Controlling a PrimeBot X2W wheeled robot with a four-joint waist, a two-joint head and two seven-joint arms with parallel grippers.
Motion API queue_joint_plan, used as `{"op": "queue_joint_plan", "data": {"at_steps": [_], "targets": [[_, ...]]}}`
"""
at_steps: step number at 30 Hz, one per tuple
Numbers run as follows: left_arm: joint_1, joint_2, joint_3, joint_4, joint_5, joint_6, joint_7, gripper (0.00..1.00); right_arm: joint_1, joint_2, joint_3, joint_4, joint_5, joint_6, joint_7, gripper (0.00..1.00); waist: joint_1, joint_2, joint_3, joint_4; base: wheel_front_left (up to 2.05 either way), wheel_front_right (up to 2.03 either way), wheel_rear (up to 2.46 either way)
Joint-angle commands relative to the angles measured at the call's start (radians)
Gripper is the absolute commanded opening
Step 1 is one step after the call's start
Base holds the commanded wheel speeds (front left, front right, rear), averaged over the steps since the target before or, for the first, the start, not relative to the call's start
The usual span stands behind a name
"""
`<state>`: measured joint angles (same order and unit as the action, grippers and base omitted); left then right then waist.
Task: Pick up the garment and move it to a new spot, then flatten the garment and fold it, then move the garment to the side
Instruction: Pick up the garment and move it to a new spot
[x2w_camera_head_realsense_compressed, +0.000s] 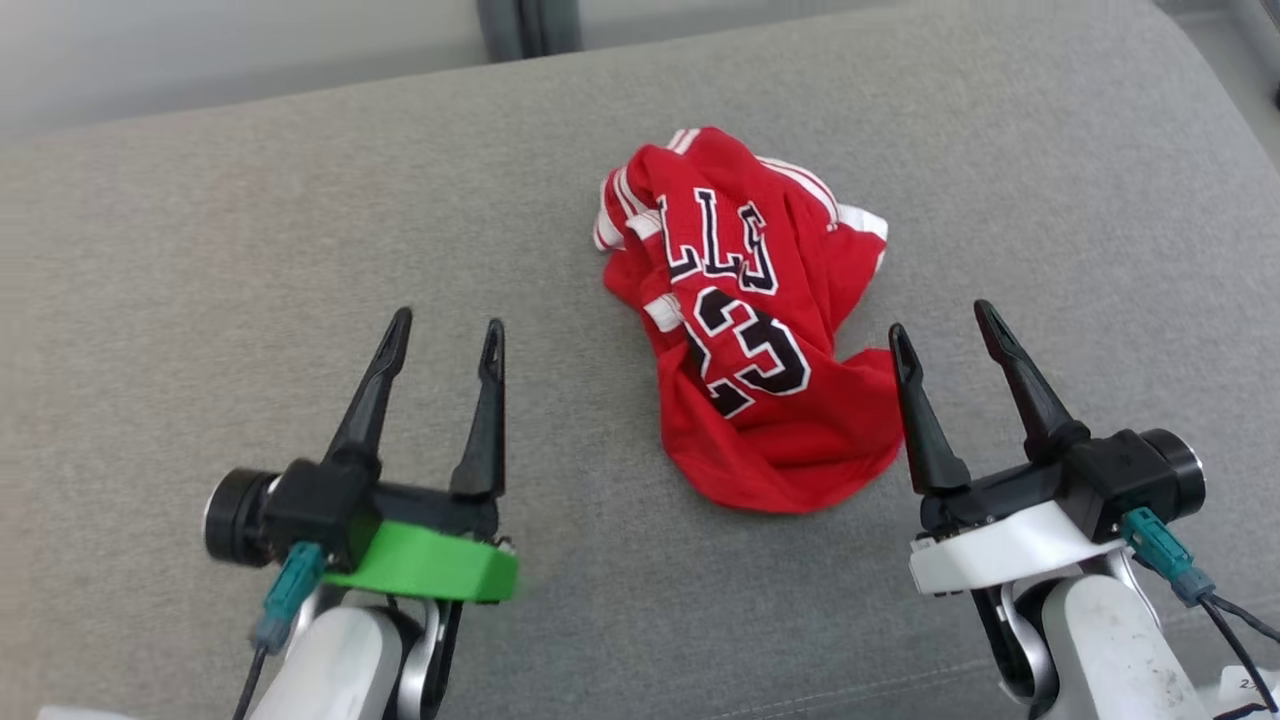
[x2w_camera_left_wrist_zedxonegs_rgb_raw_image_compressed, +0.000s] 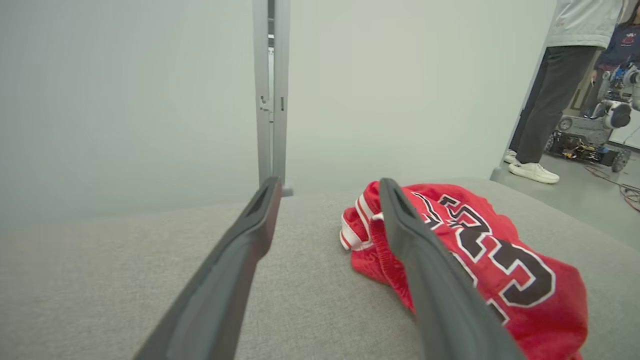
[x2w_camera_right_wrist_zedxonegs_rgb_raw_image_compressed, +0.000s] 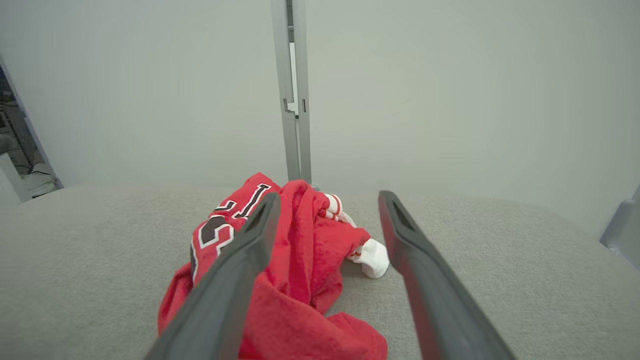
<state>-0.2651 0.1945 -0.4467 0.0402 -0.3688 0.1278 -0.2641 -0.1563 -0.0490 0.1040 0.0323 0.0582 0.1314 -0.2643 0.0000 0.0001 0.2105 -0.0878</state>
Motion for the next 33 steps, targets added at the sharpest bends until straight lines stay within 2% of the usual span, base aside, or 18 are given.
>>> {"op": "queue_joint_plan", "data": {"at_steps": [1, 4, 8, 12, 17, 26, 33], "targets": [[0.043, -0.009, 0.027, -0.018, 0.026, 0.0, 0.0, 1.0, 0.019, -0.003, 0.001, 0.003, 0.001, -0.001, 0.0, 1.0, 0.0, -0.0001, -0.12, 0.119, 0.0, 0.0, 0.0], [0.127, -0.029, 0.108, -0.063, 0.096, -0.024, 0.0, 1.0, 0.039, -0.003, 0.009, 0.013, -0.013, -0.001, 0.0, 1.0, 0.0, -0.0001, -0.132, 0.143, 0.0, 0.0, 0.0], [0.209, -0.075, 0.195, -0.041, 0.142, -0.064, 0.0, 1.0, 0.06, -0.003, 0.018, 0.03, -0.02, -0.001, 0.0, 1.0, 0.0, -0.0001, -0.143, 0.159, 0.0, 0.0, 0.0], [0.255, -0.109, 0.25, 0.003, 0.177, -0.102, 0.0, 1.0, 0.076, -0.003, 0.017, 0.035, -0.016, -0.001, 0.0, 1.0, 0.0, -0.0001, -0.152, 0.164, 0.0, 0.0, 0.0], [0.241, -0.133, 0.297, 0.045, 0.205, -0.129, 0.0, 1.0, 0.067, -0.003, 0.013, 0.034, -0.021, -0.001, 0.0, 1.0, 0.0, -0.0001, -0.142, 0.152, 0.0, 0.0, 0.0], [0.105, -0.142, 0.299, 0.154, 0.23, -0.193, 0.0, 1.0, 0.016, -0.003, 0.001, 0.006, -0.037, -0.001, 0.0, 1.0, 0.0, -0.0001, -0.043, 0.104, 0.0, 0.0, 0.0], [-0.135, -0.143, 0.217, 0.341, 0.223, -0.243, 0.0, 1.0, -0.043, -0.002, -0.024, -0.021, -0.057, -0.001, 0.0, 1.0, 0.0, -0.0001, 0.088, 0.074, 0.0, 0.0, 0.0]]}}
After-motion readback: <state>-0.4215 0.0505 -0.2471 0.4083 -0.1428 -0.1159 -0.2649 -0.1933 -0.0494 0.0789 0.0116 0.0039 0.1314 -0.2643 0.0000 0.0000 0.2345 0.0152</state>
